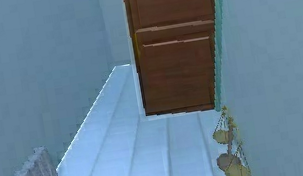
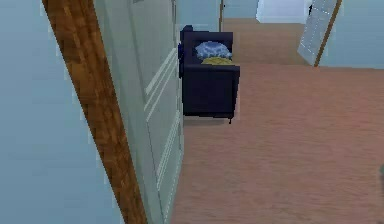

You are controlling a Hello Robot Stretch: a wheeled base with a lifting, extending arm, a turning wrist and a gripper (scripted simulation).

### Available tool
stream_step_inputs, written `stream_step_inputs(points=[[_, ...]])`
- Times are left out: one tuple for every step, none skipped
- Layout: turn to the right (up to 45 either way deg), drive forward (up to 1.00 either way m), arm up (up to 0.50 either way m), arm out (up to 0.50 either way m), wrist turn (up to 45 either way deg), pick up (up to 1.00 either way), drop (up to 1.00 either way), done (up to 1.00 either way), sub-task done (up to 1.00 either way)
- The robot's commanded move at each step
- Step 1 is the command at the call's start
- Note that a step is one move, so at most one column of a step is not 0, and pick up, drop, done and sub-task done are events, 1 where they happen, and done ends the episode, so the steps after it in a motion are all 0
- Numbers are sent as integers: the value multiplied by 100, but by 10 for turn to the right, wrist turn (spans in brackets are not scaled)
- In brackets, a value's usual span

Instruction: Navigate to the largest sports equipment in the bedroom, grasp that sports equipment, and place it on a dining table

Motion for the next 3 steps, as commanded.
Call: stream_step_inputs(points=[[0,10,0,0,0,0,0,0,0],[-150,0,0,0,0,0,0,0,0],[0,60,0,0,0,0,0,0,0]])
